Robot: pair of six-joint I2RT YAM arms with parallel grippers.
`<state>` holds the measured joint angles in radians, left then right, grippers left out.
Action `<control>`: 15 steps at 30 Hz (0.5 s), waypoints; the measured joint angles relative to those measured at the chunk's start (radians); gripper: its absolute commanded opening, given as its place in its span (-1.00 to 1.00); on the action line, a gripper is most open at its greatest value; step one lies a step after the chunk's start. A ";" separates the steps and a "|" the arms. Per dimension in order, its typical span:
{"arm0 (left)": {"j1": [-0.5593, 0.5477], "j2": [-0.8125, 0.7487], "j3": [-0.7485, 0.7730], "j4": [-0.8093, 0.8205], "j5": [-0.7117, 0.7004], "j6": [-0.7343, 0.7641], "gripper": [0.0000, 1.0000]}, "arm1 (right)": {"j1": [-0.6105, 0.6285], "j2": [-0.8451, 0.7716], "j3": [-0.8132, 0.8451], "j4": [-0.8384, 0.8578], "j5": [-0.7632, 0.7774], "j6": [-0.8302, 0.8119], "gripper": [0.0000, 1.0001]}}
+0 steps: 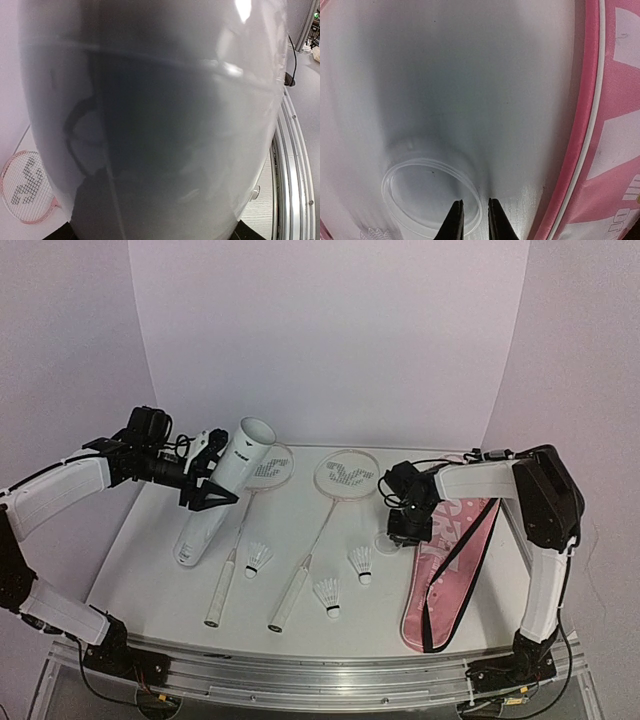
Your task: Pack up the badminton gear
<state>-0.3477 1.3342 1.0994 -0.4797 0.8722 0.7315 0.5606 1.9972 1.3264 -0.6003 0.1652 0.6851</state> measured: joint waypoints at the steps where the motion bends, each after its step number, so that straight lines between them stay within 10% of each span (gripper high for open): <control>1: 0.000 0.000 0.000 0.003 0.001 0.000 -0.86 | 0.000 0.000 0.002 -0.001 -0.002 -0.002 -0.39; 6: 0.000 0.000 0.000 0.010 0.013 0.000 -0.85 | 0.000 -0.004 0.031 -0.031 -0.005 -0.027 -0.14; 11: 0.000 0.000 -0.001 0.008 0.025 0.017 -0.84 | 0.000 -0.045 0.126 -0.095 -0.039 -0.114 0.54; 15: 0.000 -0.002 -0.011 0.003 0.032 0.046 -0.84 | 0.006 -0.085 0.212 -0.110 -0.193 -0.262 0.59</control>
<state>-0.3477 1.3323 1.0888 -0.4765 0.9045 0.7774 0.5662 1.9125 1.5388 -0.7106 -0.0283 0.4236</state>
